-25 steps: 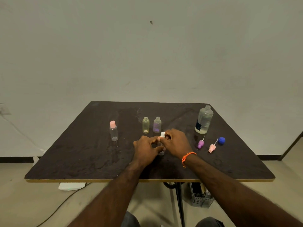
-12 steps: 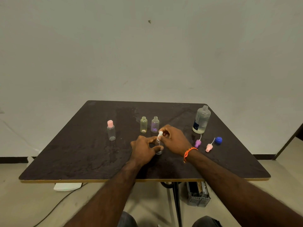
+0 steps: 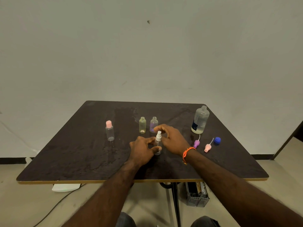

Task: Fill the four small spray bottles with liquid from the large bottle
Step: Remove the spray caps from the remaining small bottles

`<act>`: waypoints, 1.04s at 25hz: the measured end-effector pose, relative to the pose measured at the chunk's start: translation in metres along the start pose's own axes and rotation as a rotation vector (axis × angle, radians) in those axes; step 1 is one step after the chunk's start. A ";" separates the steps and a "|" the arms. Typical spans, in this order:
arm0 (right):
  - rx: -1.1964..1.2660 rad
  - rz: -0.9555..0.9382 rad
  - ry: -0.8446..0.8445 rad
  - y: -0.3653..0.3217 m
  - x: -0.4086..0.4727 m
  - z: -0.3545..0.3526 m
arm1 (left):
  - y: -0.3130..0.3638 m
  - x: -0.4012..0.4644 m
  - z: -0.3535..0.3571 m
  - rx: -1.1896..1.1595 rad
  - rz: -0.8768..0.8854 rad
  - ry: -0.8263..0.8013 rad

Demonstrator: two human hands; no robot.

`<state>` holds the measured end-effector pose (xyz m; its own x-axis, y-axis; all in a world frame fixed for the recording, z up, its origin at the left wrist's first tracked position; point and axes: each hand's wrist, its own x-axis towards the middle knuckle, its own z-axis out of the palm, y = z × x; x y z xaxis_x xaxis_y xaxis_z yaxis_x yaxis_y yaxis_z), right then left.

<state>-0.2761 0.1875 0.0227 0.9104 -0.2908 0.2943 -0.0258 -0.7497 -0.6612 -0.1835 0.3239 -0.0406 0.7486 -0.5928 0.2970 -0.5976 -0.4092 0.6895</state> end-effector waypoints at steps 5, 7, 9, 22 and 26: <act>-0.112 0.066 0.073 -0.001 0.003 0.001 | 0.002 -0.001 -0.001 0.005 -0.019 -0.010; -0.094 -0.018 0.063 -0.001 0.001 0.001 | 0.001 0.000 -0.001 0.022 -0.002 -0.017; -0.037 -0.051 0.100 -0.001 -0.003 0.002 | -0.003 0.001 0.000 0.016 0.018 -0.023; -0.055 0.054 0.130 0.005 -0.002 0.010 | 0.000 -0.002 -0.002 -0.015 0.009 -0.030; 0.069 -0.101 0.331 0.002 -0.004 0.001 | -0.002 -0.003 -0.002 -0.012 0.004 -0.036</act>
<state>-0.2789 0.1881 0.0198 0.7232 -0.4024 0.5613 0.0962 -0.7461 -0.6589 -0.1840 0.3274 -0.0412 0.7352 -0.6190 0.2763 -0.5971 -0.3983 0.6964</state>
